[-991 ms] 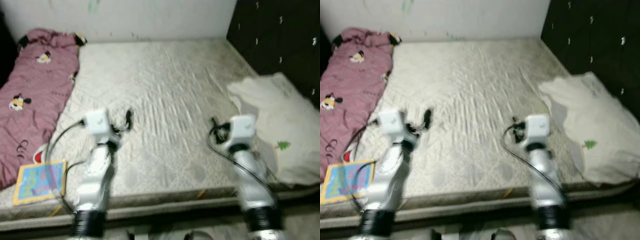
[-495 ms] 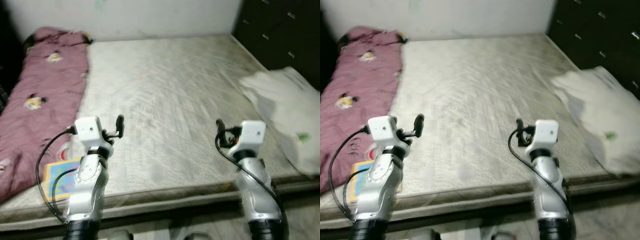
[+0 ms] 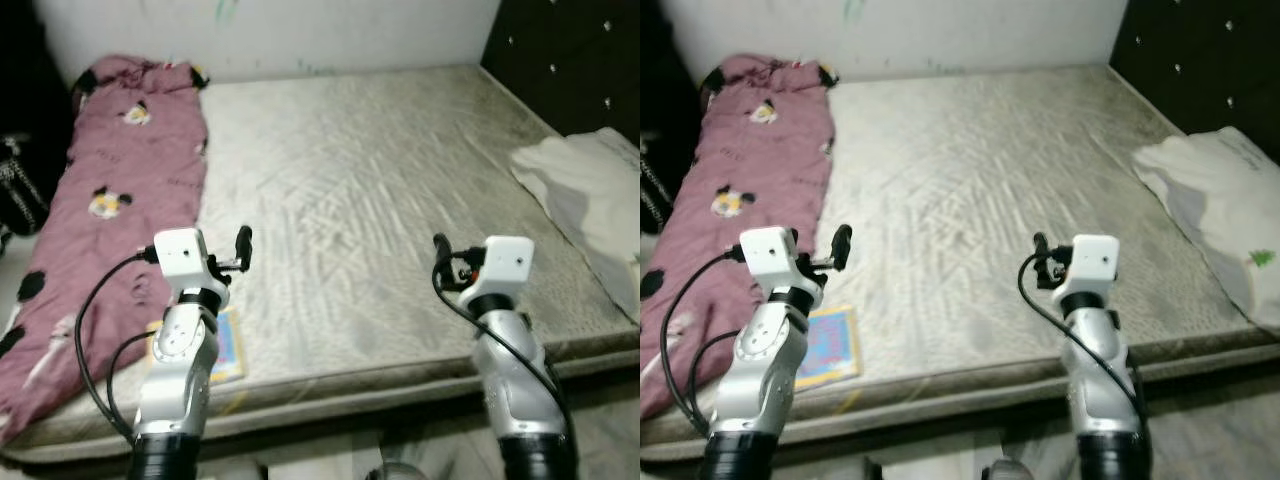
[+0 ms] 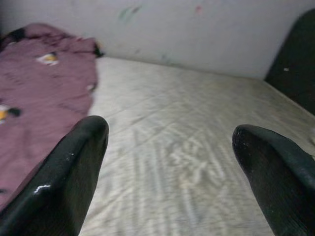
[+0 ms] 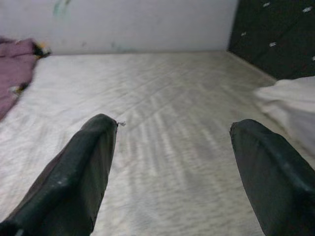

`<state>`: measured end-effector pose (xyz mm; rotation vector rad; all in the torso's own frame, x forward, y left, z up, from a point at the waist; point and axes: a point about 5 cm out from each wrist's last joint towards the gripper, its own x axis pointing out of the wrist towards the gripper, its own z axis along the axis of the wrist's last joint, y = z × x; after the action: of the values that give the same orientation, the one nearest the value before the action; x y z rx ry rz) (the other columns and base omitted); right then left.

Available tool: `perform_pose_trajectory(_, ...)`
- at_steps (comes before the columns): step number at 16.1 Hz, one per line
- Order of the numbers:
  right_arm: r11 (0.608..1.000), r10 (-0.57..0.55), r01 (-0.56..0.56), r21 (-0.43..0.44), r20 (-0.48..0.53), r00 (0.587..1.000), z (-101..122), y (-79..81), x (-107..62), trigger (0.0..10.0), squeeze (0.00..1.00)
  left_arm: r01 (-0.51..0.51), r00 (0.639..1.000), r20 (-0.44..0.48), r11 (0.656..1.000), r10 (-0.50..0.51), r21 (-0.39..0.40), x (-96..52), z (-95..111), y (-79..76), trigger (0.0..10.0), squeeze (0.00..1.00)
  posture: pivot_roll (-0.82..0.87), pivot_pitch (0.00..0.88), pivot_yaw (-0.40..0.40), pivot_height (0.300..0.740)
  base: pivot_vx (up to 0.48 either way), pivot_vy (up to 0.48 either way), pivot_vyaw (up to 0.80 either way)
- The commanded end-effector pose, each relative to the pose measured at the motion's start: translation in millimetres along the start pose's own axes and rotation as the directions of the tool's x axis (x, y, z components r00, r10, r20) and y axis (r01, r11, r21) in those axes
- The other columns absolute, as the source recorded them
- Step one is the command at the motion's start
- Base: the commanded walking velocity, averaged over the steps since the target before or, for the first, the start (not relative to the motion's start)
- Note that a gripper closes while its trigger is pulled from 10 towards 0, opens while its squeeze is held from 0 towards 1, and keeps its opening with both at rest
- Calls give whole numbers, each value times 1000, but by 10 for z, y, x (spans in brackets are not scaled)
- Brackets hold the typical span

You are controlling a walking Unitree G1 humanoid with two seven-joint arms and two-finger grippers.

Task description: Clean up the room

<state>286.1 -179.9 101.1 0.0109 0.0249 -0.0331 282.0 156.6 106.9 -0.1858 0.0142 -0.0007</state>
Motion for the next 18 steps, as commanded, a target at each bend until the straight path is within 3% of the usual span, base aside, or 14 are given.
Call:
perform_pose_trajectory(1, 1000, 10, -10, -8, 7, 1000, 34, 26, 12, 10000, 0, -11, 1000, 8, 1000, 11, 4, 13, 33, 19, 10000, 0, -33, 36, 18, 740, 0, 480, 0)
perform_pose_trajectory(12, 999, 34, -34, -18, -2, 999, 41, 42, 28, 10000, 0, -15, 1000, 9, 1000, 15, 0, 40, 32, 3, 10000, 0, -40, 46, 16, 740, 0, 480, 0)
perform_pose_trajectory(18, 999, 35, -35, -17, -2, 999, 43, 50, 36, 10000, 0, -5, 1000, 29, 1000, 4, 10, 60, 66, -20, 10000, 0, -41, 45, 19, 740, 0, 0, 0)
